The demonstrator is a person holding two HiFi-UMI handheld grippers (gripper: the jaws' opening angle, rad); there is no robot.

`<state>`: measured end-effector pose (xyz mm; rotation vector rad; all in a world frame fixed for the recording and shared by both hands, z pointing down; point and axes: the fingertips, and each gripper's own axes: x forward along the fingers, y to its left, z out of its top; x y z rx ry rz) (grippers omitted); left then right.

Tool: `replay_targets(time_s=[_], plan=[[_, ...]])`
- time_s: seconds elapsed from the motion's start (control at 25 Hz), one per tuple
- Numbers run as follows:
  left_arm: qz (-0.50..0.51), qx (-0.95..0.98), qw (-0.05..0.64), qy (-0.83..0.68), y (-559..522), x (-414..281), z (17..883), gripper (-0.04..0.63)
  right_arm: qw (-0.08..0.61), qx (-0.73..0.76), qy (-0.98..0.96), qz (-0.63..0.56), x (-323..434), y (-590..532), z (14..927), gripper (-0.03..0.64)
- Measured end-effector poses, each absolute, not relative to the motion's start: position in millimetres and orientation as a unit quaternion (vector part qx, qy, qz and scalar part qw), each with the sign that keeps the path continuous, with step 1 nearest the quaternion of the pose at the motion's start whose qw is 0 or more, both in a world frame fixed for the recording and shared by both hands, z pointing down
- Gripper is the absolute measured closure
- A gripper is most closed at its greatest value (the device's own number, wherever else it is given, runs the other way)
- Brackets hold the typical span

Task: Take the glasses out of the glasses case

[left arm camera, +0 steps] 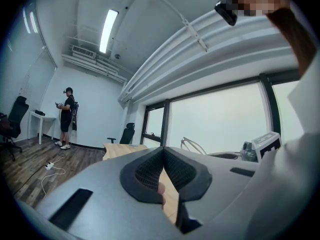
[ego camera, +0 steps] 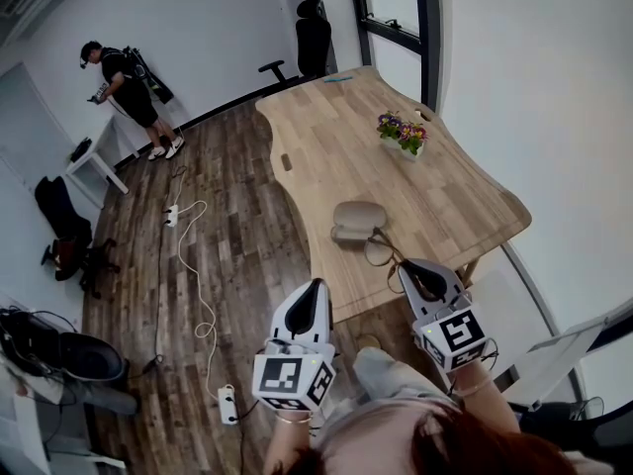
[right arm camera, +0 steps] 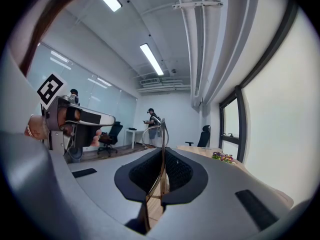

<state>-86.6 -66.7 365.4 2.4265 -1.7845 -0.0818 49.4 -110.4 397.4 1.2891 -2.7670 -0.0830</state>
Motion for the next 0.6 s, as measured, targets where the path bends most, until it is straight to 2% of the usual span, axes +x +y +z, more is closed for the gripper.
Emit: replay_targets(time_s=[0.6], plan=[[-0.027,0.806,0.060,-0.588,-49,-71,362,0.594,0.038,0.419,-0.906,-0.042,60,-87,386,0.604]])
